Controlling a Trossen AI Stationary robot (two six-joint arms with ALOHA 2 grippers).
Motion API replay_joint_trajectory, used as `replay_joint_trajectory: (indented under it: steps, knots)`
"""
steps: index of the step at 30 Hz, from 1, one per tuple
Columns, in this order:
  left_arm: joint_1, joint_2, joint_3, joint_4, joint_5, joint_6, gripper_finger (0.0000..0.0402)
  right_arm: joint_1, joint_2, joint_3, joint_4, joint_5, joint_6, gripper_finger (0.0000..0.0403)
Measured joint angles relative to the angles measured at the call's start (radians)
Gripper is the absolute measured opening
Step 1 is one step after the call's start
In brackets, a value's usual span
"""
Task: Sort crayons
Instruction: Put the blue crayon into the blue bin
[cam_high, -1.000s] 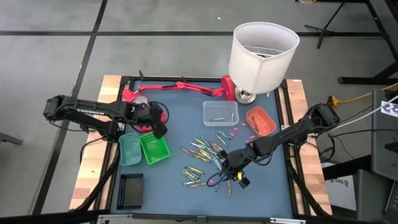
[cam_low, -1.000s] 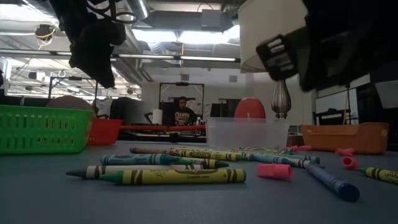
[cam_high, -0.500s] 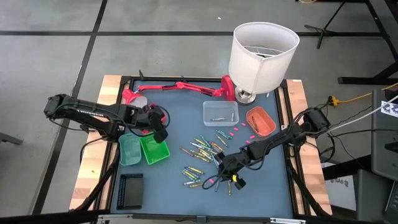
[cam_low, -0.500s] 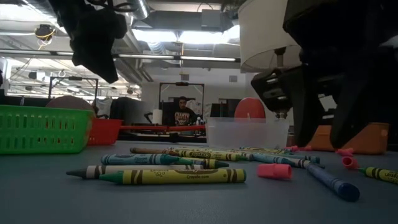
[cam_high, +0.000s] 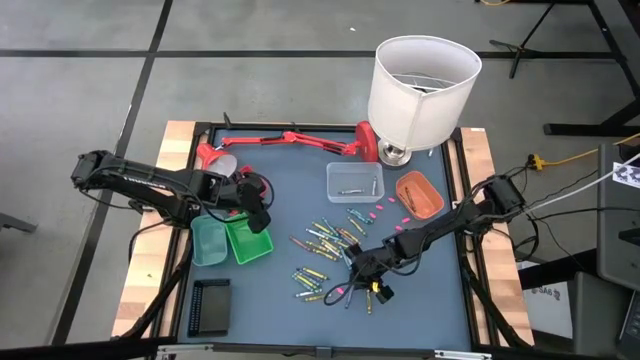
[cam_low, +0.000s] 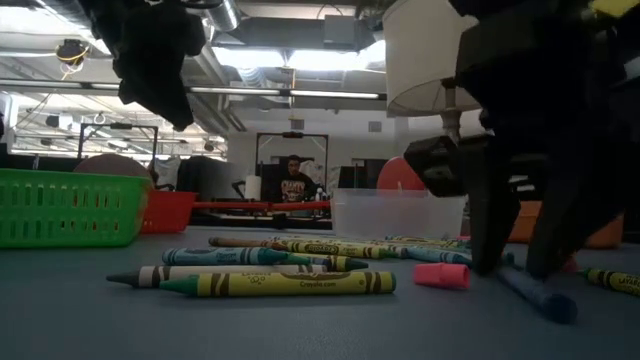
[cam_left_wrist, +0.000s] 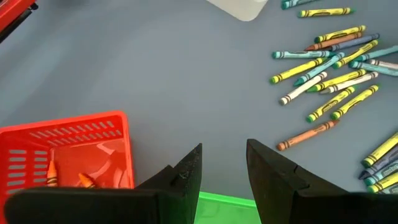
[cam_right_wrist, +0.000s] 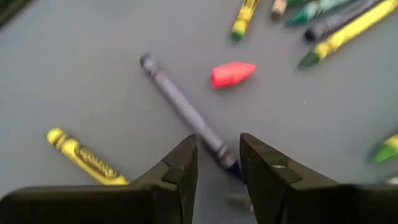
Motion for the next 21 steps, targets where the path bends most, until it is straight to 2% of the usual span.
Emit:
replay_joint_trajectory:
  steps: [13,21]
  knots:
    - [-0.001,0.0,0.0,0.067,0.0,0.0,0.0109,0.0,0.022,0.002,0.005,-0.003,0.0,0.0115]
    - [-0.056,0.0,0.0,0.156,0.0,0.0,0.0109,0.0,0.024,0.002,0.005,-0.002,0.0,0.0059]
